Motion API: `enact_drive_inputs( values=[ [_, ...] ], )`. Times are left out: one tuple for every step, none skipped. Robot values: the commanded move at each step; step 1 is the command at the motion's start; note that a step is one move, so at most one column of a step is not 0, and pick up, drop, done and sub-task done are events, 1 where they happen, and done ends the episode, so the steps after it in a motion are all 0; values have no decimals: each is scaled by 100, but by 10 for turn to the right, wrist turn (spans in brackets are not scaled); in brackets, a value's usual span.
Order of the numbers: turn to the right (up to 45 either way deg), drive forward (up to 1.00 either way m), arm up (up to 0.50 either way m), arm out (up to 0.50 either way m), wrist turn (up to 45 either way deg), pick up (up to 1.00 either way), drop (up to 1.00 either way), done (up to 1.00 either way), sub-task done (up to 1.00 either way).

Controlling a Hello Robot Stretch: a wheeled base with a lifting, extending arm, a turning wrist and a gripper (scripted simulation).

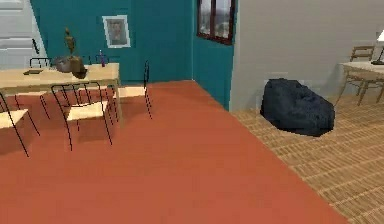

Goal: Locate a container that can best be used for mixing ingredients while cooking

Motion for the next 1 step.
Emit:
enact_drive_inputs(
  values=[
    [-30, 0, 0, 0, 0, 0, 0, 0, 0]
  ],
)
